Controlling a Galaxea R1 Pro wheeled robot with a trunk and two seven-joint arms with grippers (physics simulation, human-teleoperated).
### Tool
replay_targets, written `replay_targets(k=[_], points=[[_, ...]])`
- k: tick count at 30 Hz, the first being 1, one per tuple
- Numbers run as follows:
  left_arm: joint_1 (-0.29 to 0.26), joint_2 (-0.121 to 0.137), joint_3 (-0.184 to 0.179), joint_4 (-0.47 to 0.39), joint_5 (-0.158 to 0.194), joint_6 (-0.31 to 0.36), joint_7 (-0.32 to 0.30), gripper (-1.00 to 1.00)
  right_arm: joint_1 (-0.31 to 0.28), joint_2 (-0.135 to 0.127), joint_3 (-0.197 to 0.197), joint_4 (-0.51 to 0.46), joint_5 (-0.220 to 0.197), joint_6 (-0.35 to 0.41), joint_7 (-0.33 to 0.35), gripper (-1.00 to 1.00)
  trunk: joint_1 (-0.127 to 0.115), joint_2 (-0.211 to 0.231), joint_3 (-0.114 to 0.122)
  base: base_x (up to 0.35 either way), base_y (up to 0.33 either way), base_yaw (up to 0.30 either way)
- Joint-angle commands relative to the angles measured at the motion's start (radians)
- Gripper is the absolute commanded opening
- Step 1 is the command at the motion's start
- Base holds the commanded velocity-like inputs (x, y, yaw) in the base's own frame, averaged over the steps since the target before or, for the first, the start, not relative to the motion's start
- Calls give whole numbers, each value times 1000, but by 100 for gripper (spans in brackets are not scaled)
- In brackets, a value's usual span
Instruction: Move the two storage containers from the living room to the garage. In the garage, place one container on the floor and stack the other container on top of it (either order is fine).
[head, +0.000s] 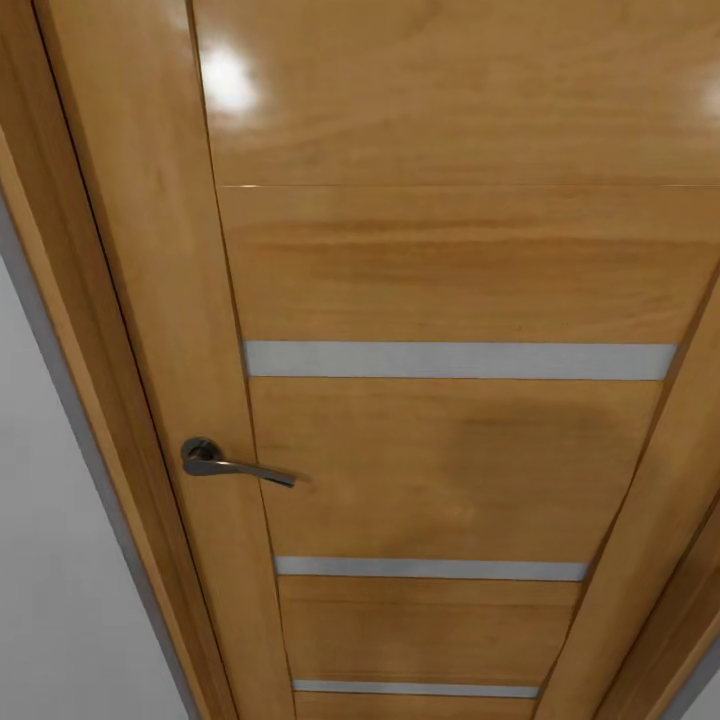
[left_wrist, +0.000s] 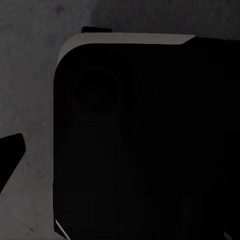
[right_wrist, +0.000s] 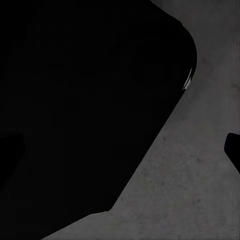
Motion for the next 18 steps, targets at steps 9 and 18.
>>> replay_targets(k=[9, 18], points=[[0, 0, 1, 0, 7, -2, -1, 100, 0, 0, 3, 0, -3, -3, 1, 100, 0, 0, -1, 0, 0, 0], [0, 0, 1, 0, 7, -2, -1, 100, 0, 0, 3, 0, -4, -4, 2, 100, 0, 0, -1, 0, 0, 0]])
